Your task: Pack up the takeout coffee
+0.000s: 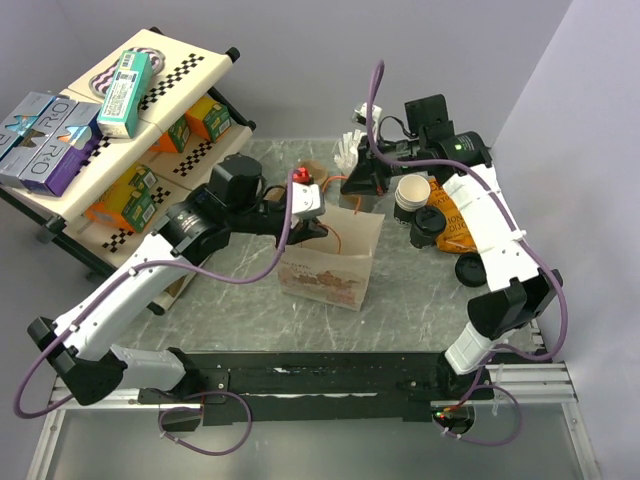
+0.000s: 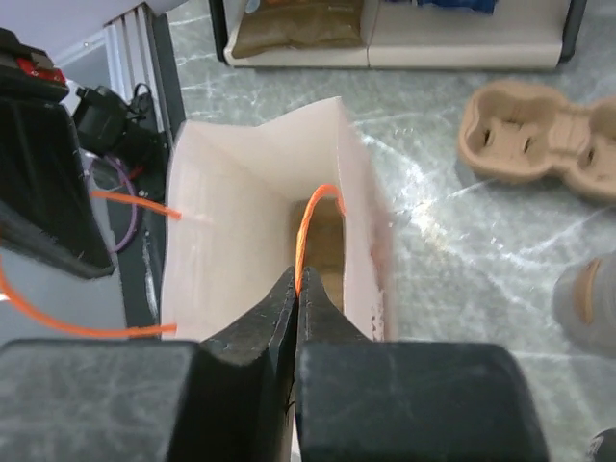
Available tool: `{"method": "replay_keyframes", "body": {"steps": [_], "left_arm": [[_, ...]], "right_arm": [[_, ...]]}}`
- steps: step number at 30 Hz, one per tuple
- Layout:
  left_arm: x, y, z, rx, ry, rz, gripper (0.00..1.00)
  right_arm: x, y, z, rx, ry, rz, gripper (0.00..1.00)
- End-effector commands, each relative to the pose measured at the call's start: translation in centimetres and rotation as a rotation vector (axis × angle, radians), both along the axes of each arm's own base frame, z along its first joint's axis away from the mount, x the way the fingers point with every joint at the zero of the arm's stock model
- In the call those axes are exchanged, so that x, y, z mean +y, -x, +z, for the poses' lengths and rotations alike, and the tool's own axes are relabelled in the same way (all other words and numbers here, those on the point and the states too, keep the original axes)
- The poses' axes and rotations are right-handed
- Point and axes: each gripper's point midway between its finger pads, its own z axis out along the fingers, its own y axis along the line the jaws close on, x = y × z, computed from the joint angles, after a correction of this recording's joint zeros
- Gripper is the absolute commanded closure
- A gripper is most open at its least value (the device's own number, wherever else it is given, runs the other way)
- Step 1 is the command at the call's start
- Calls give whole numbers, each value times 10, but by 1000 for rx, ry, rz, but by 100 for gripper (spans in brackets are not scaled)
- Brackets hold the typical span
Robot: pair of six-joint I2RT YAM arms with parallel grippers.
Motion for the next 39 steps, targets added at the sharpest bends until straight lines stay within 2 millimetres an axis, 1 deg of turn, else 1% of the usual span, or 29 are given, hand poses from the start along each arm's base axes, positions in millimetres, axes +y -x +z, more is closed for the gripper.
{"method": "replay_keyframes", "body": {"steps": [1, 2, 3, 4, 5, 6, 7, 8, 9, 10, 11, 13, 14, 17, 20, 24, 28, 33, 34, 35, 36, 37, 38, 39], "left_arm": [[3, 16, 64, -76, 147, -31, 99], [5, 16, 72, -89, 162, -25, 99], [6, 15, 88, -112, 187, -11, 99], [7, 15, 96, -125, 196, -5, 99], [8, 15, 103, -136, 206, -1, 99], [10, 14, 115, -161, 222, 13, 99], [11, 13, 121, -177, 231, 18, 99], [12, 13, 125, -189, 235, 21, 99], [13, 12, 133, -211, 244, 23, 99], [13, 11, 136, -218, 243, 30, 99], [15, 11, 147, -247, 254, 30, 99], [14, 8, 151, -258, 256, 40, 99], [15, 8, 160, -278, 268, 40, 99], [14, 6, 168, -292, 276, 41, 99], [14, 6, 169, -291, 277, 41, 99], [14, 6, 162, -285, 270, 46, 99], [15, 7, 154, -265, 267, 47, 99], [13, 5, 138, -238, 244, 46, 99], [12, 4, 134, -231, 236, 52, 99], [12, 1, 124, -218, 219, 62, 92], [14, -2, 116, -213, 204, 83, 76], [13, -6, 92, -183, 164, 92, 56], [18, -3, 86, -183, 160, 102, 31], [20, -2, 76, -172, 147, 107, 23]], "right_arm": [[10, 4, 54, -186, -51, 14, 100], [11, 5, 73, -231, -72, 10, 100], [11, 4, 82, -250, -83, 0, 100], [11, 1, 87, -250, -88, -12, 100], [10, 3, 105, -294, -107, -16, 100], [10, 3, 111, -311, -115, -20, 100], [10, 2, 117, -323, -121, -32, 100], [9, 3, 127, -349, -133, -38, 100], [8, 3, 132, -353, -143, -47, 100], [7, 2, 140, -382, -155, -59, 100], [7, 2, 143, -394, -162, -63, 100], [6, 3, 151, -418, -176, -77, 100], [6, 0, 157, -444, -185, -87, 100], [5, -1, 167, -479, -201, -101, 100], [5, -2, 172, -493, -211, -100, 100], [8, -3, 167, -474, -212, -89, 100], [12, -5, 153, -435, -201, -75, 100], [21, -4, 137, -379, -192, -47, 100], [23, -5, 129, -354, -183, -46, 98], [24, -6, 122, -334, -175, -45, 82], [25, -7, 114, -313, -164, -43, 72], [26, -8, 98, -269, -141, -41, 61], [25, -10, 87, -232, -122, -57, 40], [22, -10, 82, -220, -109, -77, 31]]}}
